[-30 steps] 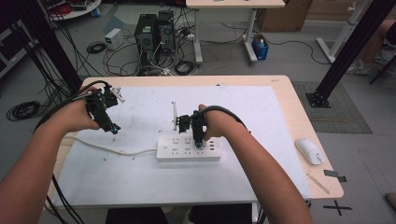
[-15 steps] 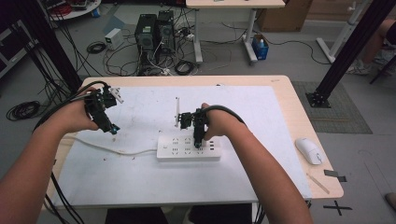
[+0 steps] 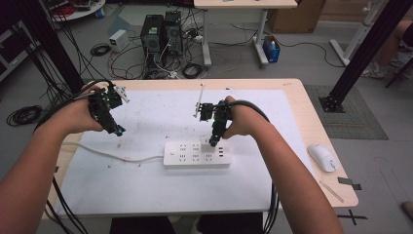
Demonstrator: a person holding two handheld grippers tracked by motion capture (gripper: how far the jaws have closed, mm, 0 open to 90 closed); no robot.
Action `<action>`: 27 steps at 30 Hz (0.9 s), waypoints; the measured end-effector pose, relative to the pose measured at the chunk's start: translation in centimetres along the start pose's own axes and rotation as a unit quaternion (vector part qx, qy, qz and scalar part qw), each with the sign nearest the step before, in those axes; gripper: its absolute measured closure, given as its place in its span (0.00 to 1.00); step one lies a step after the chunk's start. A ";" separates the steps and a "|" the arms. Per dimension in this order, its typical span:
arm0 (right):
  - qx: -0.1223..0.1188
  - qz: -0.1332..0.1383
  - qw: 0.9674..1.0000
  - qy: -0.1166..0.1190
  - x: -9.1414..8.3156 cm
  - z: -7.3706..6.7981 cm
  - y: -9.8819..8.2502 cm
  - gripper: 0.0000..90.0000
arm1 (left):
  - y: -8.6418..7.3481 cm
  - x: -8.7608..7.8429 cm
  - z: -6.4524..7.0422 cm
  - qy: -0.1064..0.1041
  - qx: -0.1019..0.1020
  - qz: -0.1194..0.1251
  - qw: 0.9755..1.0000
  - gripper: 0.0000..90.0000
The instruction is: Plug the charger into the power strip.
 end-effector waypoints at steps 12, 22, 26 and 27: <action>0.024 0.008 0.999 -0.022 -4.3 1.0 -1.6 0.25 | 0.7 -0.7 0.0 -0.015 0.006 -0.006 1.000 0.02; 0.053 -0.013 0.998 -0.035 -5.4 2.6 -3.5 0.15 | 2.2 -1.3 -0.5 -0.055 0.013 -0.028 0.998 0.02; 0.046 -0.016 0.998 -0.034 -5.5 3.0 -4.1 0.06 | 2.9 -1.4 -0.7 -0.067 0.023 -0.032 0.997 0.02; 0.048 -0.019 0.998 -0.039 -5.3 3.1 -4.2 0.01 | 3.1 -1.5 -0.7 -0.068 0.025 -0.032 0.997 0.02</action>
Point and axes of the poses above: each handheld gripper's, and its own axes: x roughly forward along the jaws, y roughly out of its top, z roughly to its right, the point moved 5 cm from there along x, roughly forward along the jaws, and after that the axes turned 12 degrees about x, right-handed, at the moved point
